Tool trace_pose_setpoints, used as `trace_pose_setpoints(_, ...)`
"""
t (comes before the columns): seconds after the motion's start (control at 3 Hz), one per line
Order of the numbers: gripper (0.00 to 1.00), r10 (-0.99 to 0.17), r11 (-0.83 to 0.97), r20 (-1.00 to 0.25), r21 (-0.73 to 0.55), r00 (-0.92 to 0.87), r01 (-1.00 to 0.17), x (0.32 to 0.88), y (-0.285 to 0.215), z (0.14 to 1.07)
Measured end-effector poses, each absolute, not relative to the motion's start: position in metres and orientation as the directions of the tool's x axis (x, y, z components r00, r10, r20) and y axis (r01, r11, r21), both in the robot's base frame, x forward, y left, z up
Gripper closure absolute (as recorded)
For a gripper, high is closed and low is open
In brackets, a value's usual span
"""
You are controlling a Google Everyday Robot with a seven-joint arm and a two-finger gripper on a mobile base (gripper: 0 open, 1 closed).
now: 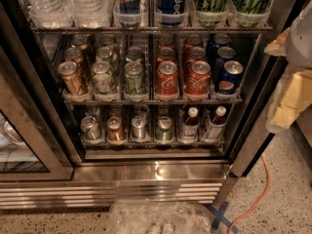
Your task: Pick green can from top shelf of fridge
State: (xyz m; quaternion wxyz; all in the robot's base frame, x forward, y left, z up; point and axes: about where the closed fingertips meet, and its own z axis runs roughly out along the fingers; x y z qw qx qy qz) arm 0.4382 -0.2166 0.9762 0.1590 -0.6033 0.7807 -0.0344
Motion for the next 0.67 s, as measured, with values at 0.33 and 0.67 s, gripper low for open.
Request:
trace_pose_setpoints(0.33,0.0,-0.953,0.27,-0.207,-0.246,-0.221,-0.931,0.4382,-0.2166,0.9762)
trace_pose_setpoints(0.67,0.0,-0.932,0.301,-0.277,-0.231,-0.235,-0.925,0.4437,-0.2132,0.9768)
